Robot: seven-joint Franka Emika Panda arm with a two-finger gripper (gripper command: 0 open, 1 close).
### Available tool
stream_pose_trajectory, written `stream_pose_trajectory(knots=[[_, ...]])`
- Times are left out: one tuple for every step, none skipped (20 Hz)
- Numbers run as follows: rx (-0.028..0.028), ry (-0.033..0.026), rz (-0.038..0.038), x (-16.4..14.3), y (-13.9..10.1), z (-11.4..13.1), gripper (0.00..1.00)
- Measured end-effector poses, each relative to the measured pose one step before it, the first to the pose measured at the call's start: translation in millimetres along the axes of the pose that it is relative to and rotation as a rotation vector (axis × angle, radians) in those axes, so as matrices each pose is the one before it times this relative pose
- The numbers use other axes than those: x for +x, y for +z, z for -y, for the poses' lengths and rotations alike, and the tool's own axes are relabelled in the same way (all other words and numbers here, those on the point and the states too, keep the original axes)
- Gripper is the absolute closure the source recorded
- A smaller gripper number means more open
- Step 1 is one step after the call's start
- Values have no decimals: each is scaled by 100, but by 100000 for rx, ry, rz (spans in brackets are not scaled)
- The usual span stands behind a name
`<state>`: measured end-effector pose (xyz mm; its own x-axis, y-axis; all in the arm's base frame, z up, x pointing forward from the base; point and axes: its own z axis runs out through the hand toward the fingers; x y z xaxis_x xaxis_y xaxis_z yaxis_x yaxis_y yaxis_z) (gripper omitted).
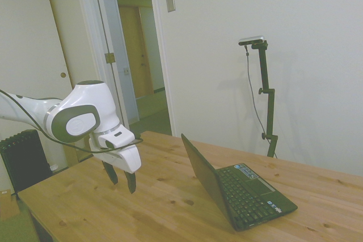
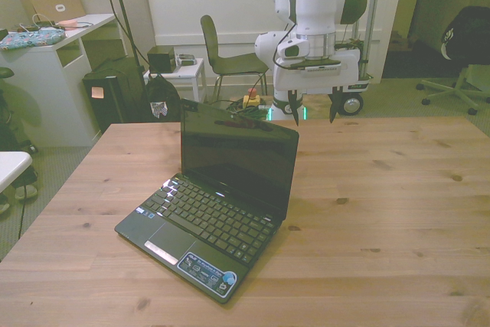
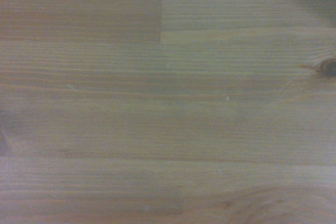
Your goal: Close the laptop
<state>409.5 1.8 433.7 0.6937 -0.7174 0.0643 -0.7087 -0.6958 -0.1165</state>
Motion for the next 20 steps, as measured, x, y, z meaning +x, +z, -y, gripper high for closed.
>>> stream_pose_trajectory(knots=[[-280, -211, -104, 18, 46, -4, 0], [-699, -614, -587, 40, 25, -28, 0], [-355, 781, -1568, 196, 14, 2, 0], [276, 2401, -3472, 420, -46, 85, 0], [906, 2439, -3834, 519, -14, 160, 0], [1356, 2690, -4086, 639, 14, 132, 0], [862, 3161, -3399, 721, 10, 24, 0], [583, 3393, -3205, 796, -42, -44, 0], [577, 3828, -2928, 949, -205, -88, 0], [607, 3822, -2770, 1055, -378, -51, 0], [836, 3616, -2884, 1177, -531, 47, 0], [611, 3435, -2187, 1227, -485, 48, 0], [455, 2927, -1487, 1209, -368, 100, 0], [183, 2259, -1386, 1099, -198, 136, 0], [192, 2101, -769, 1053, -51, 149, 0], [141, 1779, -382, 951, 71, 178, 0], [6, 1525, -216, 832, 183, 216, 0], [-120, 1562, -217, 797, 285, 213, 0], [-106, 1378, -74, 680, 333, 188, 0], [47, 1240, -161, 546, 298, 205, 100]])
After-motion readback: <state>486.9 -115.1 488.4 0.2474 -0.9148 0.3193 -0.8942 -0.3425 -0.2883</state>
